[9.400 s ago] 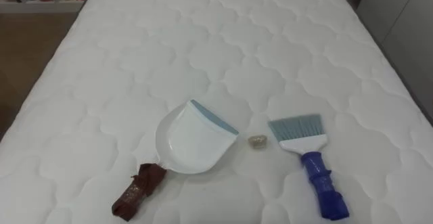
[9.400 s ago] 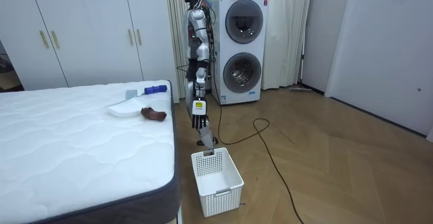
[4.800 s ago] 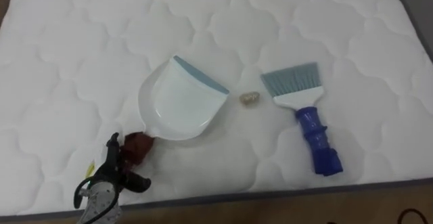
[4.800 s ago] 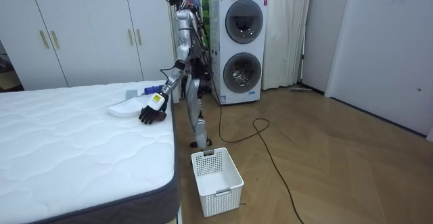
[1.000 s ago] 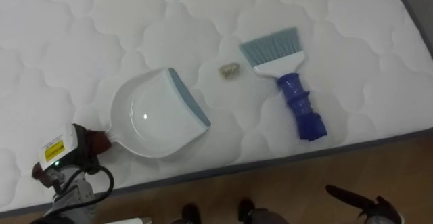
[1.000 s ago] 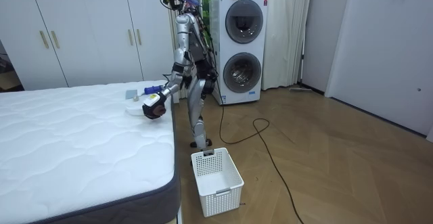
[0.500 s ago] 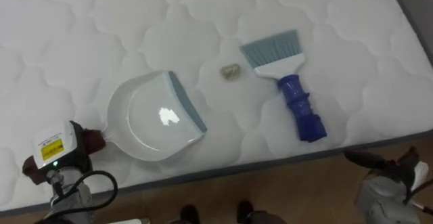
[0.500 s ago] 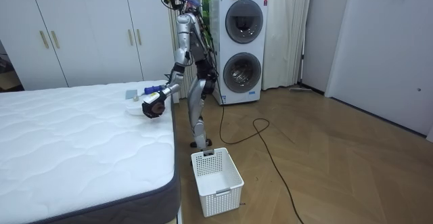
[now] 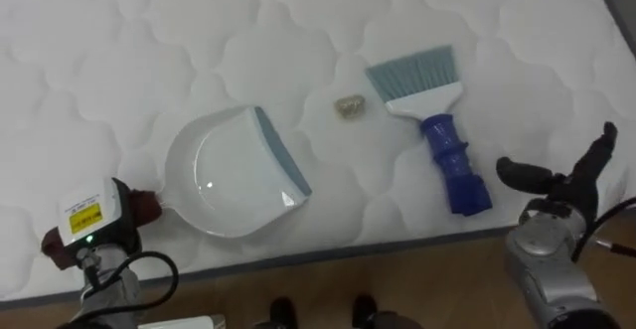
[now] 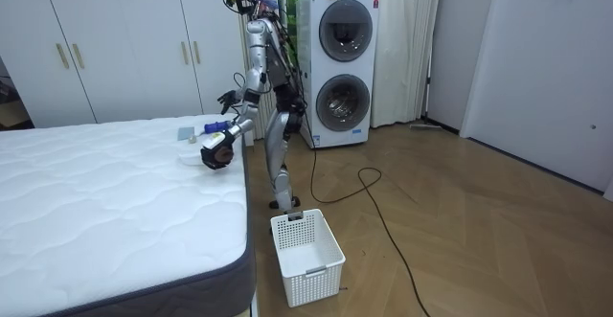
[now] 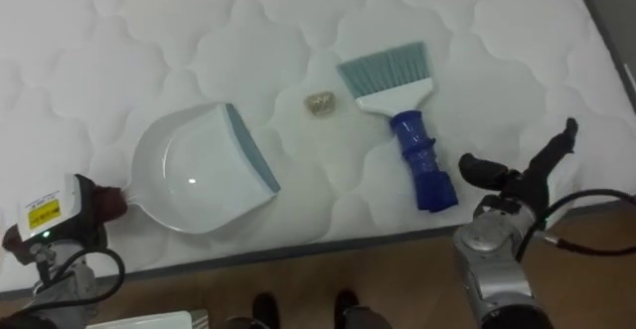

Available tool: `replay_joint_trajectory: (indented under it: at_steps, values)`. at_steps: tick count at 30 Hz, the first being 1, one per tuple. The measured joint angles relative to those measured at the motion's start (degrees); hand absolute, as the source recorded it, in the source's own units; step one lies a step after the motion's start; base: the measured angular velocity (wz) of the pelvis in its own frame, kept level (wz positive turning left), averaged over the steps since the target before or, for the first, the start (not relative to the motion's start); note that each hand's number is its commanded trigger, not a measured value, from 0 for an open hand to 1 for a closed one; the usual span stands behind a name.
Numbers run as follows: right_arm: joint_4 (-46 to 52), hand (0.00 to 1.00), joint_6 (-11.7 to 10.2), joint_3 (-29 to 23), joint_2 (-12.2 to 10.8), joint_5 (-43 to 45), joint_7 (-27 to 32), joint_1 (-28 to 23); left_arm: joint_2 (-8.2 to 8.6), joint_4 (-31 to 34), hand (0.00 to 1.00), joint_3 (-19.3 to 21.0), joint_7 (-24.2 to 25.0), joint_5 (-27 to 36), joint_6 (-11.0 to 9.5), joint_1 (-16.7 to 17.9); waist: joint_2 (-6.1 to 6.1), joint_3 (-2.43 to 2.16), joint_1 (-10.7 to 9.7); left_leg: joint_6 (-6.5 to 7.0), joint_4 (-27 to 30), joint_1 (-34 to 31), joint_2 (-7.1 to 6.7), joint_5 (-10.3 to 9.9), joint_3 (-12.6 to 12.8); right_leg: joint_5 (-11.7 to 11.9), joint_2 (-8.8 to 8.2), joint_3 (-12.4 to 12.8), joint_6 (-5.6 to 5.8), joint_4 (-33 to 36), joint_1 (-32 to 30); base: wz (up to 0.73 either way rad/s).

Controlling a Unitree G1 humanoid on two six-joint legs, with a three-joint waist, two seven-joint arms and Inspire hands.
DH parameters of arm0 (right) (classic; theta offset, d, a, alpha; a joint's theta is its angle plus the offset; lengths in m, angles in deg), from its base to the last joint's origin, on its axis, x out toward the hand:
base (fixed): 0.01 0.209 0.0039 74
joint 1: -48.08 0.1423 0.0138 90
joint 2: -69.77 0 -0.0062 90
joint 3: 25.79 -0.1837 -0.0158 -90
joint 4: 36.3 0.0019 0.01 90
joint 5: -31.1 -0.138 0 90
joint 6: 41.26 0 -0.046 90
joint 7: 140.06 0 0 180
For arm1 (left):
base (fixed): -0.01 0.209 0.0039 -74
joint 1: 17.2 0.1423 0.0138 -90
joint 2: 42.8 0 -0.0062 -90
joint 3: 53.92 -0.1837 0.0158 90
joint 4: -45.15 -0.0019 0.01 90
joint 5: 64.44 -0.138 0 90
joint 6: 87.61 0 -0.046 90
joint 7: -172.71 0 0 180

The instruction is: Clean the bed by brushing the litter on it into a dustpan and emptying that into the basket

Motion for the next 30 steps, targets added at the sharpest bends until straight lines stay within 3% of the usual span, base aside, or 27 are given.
replay_joint_trajectory:
  at_steps: [3, 5, 7, 8, 13, 24, 30]
  values:
    - [-0.2, 0.0, 0.0, 1.8, 0.0, 0.0, -0.6, 0.8, -0.03, 0.1, 1.0, 0.0, 1.6, 0.0, 0.1, -0.5, 0.0, 0.11, 0.0, 0.01, 0.0, 0.1, 0.03, 0.0, 0.0, 0.0, -0.08, -0.5, 0.05, 0.0, 0.4, 0.04]
    - [-0.5, 0.0, 0.0, 2.7, 0.0, 0.0, -1.4, 1.4, -0.17, 0.2, 1.0, 0.0, 2.4, 0.0, 0.1, -1.0, 0.05, 0.62, 0.0, 0.01, 0.3, 0.0, 0.02, 0.0, -0.2, -0.1, -0.12, -0.6, 0.08, -0.1, 0.6, 0.07]
    - [-0.6, 0.0, 0.0, 4.1, 0.0, 0.0, -2.1, 1.6, -0.17, 0.8, 1.0, 0.0, 3.5, -0.2, 0.3, -2.1, 0.05, 1.65, 0.8, 0.11, 0.6, -0.3, 0.04, -0.1, -0.3, -0.1, -0.12, -0.6, 0.11, -0.2, 0.5, 0.04]
    - [-0.7, 0.0, 0.0, 4.4, 0.0, 0.0, -2.4, 1.6, -0.17, 0.9, 1.0, -0.1, 3.7, -0.2, 0.3, -2.3, 0.11, 1.74, 0.9, 0.17, 0.6, -0.4, 0.04, -0.1, -0.3, -0.2, -0.13, -0.6, 0.13, -0.2, 0.4, 0.04]
    - [-3.1, 0.0, 0.0, 5.9, 0.0, -0.2, -5.9, 2.0, -0.16, 2.0, 1.0, -0.4, 4.7, -2.3, 0.5, -3.5, 0.19, 1.81, 2.0, 0.3, 1.3, -1.8, -0.03, -0.2, -0.5, -0.3, -0.47, -1.4, 0.17, 0.7, -0.7, 0.05]
    - [-7.1, 0.0, 0.0, 5.9, 0.1, -0.4, -9.8, 6.0, -0.15, 2.5, 1.0, -0.5, 4.7, -2.7, 0.7, -4.2, 1.19, 2.01, 2.2, 0.43, 2.8, -3.1, -0.03, -0.3, -1.3, -0.4, -0.99, -2.8, 0.05, 2.5, -1.7, 0.03]
    - [-8.1, 0.0, 0.0, 5.9, 0.0, -0.4, -11.6, 6.0, -0.15, 2.9, 1.0, -0.4, 4.9, -4.4, 1.6, -4.3, 1.31, 2.03, 2.9, 0.44, 3.8, -3.6, -0.29, -0.3, -0.8, -1.1, -1.59, -2.5, -0.29, 4.3, -2.9, -0.01]
